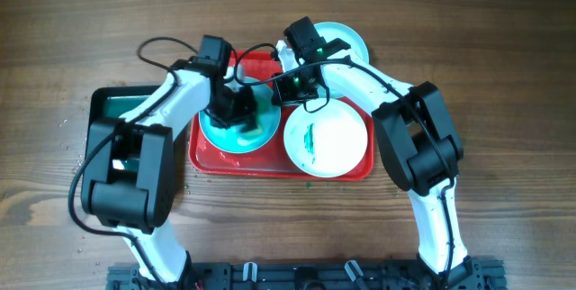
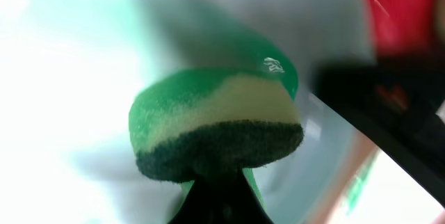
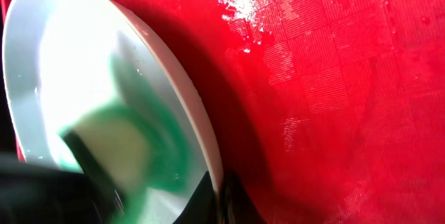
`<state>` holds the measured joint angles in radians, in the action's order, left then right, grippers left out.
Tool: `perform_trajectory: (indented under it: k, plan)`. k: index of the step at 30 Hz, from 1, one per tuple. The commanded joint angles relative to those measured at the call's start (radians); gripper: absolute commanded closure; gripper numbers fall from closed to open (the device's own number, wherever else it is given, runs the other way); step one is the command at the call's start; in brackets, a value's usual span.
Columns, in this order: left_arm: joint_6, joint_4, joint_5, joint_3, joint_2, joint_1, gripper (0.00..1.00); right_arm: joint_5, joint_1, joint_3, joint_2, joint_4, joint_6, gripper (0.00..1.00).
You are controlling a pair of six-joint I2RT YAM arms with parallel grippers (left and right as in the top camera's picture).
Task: Clean dirty plates on tray and stack at the side
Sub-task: 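Scrub the plate surface with the sponge while the right gripper holds it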
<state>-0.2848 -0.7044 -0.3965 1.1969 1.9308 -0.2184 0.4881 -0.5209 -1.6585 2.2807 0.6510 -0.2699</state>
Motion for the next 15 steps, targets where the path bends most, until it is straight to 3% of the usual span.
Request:
perform_trajectory:
  k: [1, 5, 8, 11, 15]
  plan:
    - [0.067, 0.046, -0.107, -0.021, 0.031, 0.003, 0.96, 0.018, -0.001, -0.002, 0.029, 0.001, 0.006, 0.96]
    - [-0.134, 0.109, 0.240, -0.021, 0.031, 0.026, 0.96, 0.018, -0.001, -0.002, 0.029, 0.001, 0.006, 0.96]
    - [-0.186, 0.143, 0.542, -0.021, 0.031, 0.027, 0.96, 0.018, -0.001, -0.002, 0.029, -0.004, 0.006, 0.96]
    - [-0.251, 0.150, 0.748, -0.021, 0.031, 0.027, 0.96, 0.018, -0.001, -0.002, 0.029, -0.011, 0.005, 0.96]
    - [-0.291, 0.107, 0.798, -0.013, 0.023, 0.024, 0.96, 0.009, -0.001, -0.002, 0.029, -0.011, 0.005, 0.96]
